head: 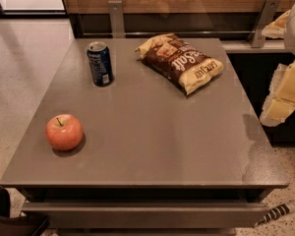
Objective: Pick brown chip bag
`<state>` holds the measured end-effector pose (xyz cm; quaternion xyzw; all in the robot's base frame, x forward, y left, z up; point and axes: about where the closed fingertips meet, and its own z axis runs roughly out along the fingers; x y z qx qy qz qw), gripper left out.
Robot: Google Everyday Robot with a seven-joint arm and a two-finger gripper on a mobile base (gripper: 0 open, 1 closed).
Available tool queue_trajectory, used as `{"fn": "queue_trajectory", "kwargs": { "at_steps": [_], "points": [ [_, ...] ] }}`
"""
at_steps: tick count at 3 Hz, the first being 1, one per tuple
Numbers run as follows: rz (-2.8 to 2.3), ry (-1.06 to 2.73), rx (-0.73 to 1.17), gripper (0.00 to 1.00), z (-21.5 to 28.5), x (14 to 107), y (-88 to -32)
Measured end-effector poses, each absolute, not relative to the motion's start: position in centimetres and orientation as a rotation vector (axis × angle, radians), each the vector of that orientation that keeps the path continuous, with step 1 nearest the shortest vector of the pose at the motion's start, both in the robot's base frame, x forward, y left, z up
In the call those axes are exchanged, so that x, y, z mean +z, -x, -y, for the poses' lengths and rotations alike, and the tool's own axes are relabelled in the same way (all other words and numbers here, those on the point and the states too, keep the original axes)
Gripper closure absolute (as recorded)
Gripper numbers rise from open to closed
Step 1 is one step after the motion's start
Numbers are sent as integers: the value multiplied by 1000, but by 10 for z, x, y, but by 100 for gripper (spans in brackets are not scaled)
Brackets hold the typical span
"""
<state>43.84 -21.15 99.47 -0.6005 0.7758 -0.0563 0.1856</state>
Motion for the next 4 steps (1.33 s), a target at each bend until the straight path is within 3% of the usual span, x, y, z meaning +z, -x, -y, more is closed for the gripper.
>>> {"fn": "queue_trajectory", "kwargs": {
  "at_steps": [2, 4],
  "points": [
    [-2216, 1664, -203, 0, 206, 996, -466],
    [-2291, 1440, -125, 0, 188, 970, -592]
  ]
}}
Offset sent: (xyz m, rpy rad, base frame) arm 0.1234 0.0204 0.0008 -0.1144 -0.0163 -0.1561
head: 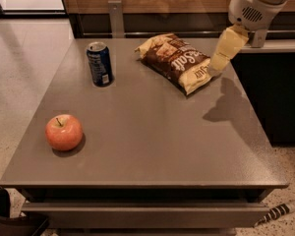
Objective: Pick brown chip bag
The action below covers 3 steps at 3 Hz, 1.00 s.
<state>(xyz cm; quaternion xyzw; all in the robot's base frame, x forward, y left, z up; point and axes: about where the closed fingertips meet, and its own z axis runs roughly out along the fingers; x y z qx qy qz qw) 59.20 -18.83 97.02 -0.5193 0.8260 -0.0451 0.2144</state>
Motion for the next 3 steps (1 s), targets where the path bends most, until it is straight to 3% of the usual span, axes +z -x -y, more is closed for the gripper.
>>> {"fn": "queue_trajectory", "kwargs": {
  "at_steps": [2, 3],
  "points": [
    [-2326, 1308, 133, 0, 153, 925, -666],
    [-2329, 1302, 164, 0, 148, 914, -679]
  ]
}}
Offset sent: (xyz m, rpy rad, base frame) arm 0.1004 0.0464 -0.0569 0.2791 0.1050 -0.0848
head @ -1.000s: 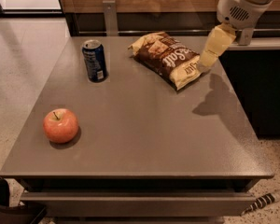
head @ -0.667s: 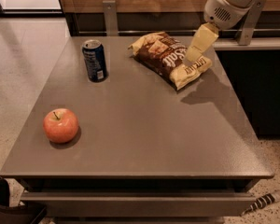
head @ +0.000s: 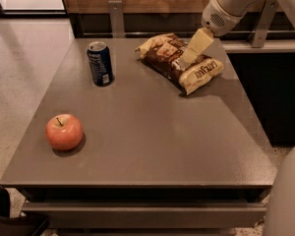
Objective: Pick brown chip bag
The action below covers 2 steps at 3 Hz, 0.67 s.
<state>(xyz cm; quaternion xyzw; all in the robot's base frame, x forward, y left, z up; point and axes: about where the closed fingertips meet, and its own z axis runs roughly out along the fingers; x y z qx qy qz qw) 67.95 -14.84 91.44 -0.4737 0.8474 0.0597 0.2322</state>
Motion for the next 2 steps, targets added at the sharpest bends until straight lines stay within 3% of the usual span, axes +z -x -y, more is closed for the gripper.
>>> {"fn": "queue_trajectory", "kwargs": {
  "at_steps": [2],
  "points": [
    [-2358, 1231, 324, 0, 134, 860, -734]
  ]
}}
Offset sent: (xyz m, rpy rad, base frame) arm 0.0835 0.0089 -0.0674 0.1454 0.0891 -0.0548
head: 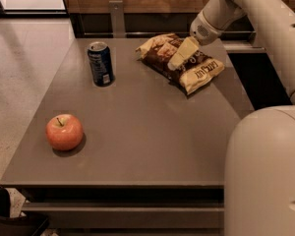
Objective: Pick brown chip bag
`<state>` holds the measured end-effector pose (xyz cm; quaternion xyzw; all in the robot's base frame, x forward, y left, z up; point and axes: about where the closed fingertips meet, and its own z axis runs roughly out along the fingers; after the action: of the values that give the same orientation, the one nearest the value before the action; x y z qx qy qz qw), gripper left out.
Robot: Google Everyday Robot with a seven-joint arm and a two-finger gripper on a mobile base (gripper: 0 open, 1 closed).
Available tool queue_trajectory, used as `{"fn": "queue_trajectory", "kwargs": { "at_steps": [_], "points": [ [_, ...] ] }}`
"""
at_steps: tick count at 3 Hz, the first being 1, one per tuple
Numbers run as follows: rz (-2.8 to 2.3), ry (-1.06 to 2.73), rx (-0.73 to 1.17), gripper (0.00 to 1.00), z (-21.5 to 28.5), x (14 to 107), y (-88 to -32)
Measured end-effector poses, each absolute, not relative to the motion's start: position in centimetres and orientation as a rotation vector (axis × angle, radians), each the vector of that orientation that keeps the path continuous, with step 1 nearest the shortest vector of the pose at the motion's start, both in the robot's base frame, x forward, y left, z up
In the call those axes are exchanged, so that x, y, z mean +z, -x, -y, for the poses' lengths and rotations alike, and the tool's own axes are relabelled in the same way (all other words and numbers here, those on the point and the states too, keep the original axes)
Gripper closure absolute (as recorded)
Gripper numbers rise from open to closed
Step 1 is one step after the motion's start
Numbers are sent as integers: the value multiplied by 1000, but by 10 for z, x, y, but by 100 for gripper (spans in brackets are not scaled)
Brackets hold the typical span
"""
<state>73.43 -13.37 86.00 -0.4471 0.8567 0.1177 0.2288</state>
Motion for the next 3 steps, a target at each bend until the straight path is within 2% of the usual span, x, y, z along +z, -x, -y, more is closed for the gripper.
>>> {"fn": "queue_trajectory", "kwargs": {
  "at_steps": [2, 3],
  "points": [
    [-2358, 1229, 497, 3, 100, 820, -751],
    [-2359, 1231, 494, 26, 99, 818, -752]
  ]
}}
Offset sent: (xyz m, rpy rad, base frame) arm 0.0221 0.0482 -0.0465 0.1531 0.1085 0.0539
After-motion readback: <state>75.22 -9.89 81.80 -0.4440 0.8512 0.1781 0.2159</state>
